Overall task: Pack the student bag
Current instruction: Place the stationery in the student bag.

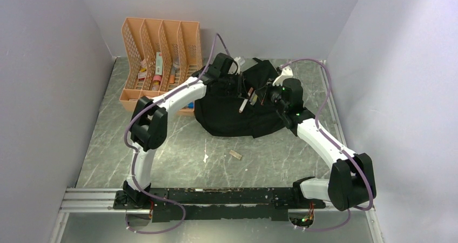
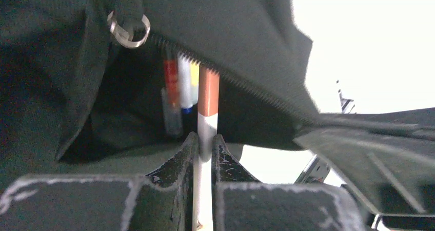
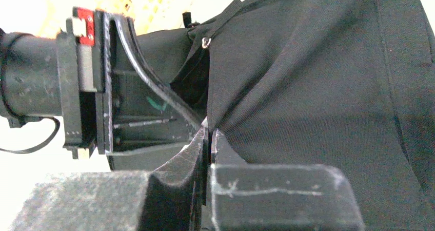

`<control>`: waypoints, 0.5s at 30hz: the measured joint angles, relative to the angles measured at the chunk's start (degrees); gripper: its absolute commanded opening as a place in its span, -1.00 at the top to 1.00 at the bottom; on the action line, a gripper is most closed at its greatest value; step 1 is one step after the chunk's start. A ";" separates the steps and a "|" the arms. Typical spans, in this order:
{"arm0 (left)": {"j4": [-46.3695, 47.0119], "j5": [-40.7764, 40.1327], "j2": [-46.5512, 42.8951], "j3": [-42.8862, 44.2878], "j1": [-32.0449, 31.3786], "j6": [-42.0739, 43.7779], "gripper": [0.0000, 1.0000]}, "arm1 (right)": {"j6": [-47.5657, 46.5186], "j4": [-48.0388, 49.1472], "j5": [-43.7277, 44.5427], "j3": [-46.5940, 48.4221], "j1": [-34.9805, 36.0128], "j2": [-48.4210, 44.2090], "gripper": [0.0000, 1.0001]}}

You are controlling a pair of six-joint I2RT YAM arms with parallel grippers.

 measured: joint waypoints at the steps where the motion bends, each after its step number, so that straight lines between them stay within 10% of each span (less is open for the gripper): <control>1: 0.07 0.04 0.28 0.90 0.02 -0.48 0.90 | -0.02 0.02 -0.17 -0.07 0.00 0.00 1.00; 15: 4.17 1.44 7.74 8.50 0.37 -10.56 0.90 | 1.20 2.93 -2.62 -3.30 -0.04 -0.79 1.00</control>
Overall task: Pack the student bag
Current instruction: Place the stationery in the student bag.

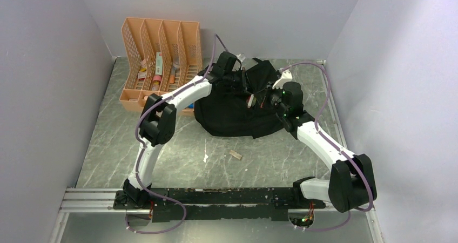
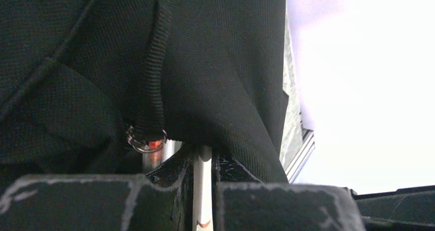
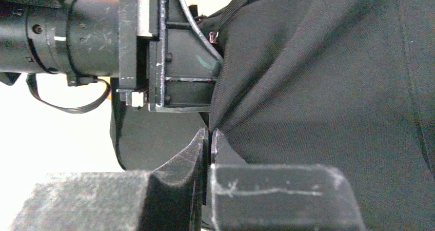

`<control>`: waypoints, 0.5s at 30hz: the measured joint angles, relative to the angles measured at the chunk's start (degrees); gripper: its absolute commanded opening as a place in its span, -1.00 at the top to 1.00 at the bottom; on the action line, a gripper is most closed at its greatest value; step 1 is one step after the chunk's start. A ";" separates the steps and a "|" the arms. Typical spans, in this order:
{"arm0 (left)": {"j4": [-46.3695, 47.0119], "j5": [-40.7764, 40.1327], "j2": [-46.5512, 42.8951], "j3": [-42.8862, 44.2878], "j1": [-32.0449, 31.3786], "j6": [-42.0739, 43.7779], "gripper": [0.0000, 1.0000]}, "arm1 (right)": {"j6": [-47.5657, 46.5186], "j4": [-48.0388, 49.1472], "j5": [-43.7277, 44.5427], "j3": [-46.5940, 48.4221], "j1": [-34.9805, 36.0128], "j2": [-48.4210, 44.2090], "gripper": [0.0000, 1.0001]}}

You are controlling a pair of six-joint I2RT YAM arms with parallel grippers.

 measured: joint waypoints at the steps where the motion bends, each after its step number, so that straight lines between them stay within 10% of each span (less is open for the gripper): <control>1: 0.79 -0.02 0.20 -0.22 0.02 -1.20 0.90 | 0.09 0.17 -0.07 0.00 0.00 0.00 1.00; 11: 8.76 2.14 2.86 -0.33 0.02 -9.75 0.90 | 1.05 0.66 0.02 0.00 -0.02 0.04 1.00; 15: 10.38 2.12 3.67 -0.33 -0.17 -10.14 0.57 | 1.05 0.85 0.24 0.00 -0.11 0.42 1.00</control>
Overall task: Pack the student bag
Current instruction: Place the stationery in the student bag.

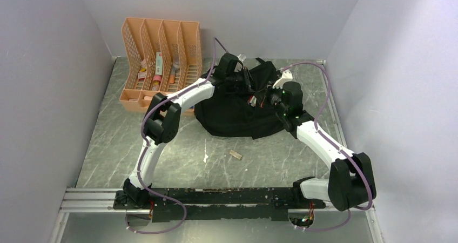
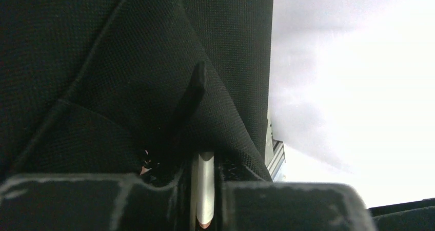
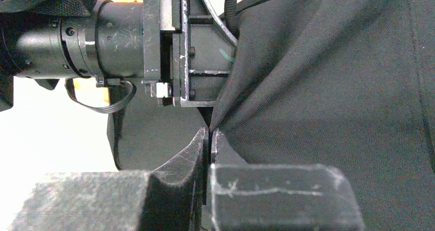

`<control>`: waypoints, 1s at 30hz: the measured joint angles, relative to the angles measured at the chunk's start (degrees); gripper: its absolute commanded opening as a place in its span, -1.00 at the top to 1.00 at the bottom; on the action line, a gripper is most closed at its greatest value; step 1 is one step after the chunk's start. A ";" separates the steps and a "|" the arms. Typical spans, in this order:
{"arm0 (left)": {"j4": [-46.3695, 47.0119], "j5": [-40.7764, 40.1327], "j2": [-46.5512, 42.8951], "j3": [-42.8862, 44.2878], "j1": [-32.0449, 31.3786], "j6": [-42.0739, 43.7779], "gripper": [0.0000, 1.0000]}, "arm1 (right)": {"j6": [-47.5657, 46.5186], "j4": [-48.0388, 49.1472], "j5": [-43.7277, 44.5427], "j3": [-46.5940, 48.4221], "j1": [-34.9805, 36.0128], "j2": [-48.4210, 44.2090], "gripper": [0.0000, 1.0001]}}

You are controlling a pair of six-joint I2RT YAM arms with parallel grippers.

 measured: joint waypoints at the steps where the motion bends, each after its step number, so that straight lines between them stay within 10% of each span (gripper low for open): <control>1: 0.13 -0.07 0.00 0.00 -0.02 0.09 0.50 | 0.02 0.04 -0.02 0.00 0.00 0.20 1.00; 30: -2.16 -3.89 -10.10 -6.78 0.13 14.34 0.39 | 0.42 0.13 0.79 0.20 0.15 0.55 1.00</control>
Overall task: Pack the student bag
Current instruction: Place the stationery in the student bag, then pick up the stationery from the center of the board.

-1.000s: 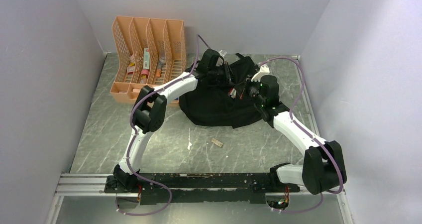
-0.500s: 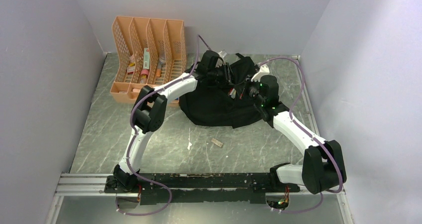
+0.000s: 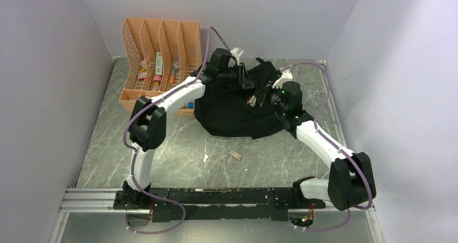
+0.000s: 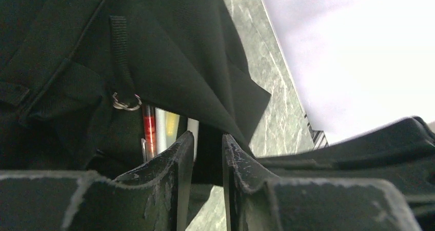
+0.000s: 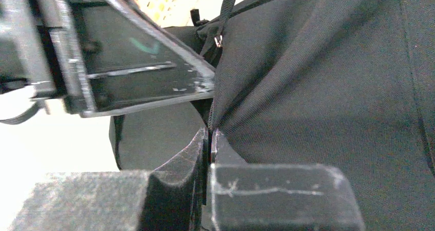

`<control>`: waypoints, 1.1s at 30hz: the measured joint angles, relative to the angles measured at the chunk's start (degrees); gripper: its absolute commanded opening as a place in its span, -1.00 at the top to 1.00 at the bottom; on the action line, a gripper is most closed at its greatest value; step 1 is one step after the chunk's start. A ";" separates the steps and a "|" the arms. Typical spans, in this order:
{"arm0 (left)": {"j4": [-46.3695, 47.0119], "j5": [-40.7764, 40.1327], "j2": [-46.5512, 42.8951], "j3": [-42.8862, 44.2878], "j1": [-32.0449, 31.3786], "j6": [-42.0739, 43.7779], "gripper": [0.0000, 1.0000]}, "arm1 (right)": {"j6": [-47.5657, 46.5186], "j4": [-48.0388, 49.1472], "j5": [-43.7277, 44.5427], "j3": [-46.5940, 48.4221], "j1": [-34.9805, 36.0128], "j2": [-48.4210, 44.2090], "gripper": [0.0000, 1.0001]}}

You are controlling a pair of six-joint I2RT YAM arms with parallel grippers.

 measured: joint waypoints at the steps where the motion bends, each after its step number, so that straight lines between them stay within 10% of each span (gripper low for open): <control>1: -0.17 0.04 -0.96 -0.35 0.00 1.01 0.40 | -0.02 0.00 0.35 0.00 0.04 0.00 1.00; 22: 7.80 1.09 -32.33 -41.77 0.02 26.64 0.45 | -5.53 1.73 6.40 -1.18 0.33 -1.18 1.00; 33: 19.19 -0.55 -34.82 -48.50 0.04 29.64 0.44 | -6.86 -2.29 3.04 2.75 -0.79 1.92 1.00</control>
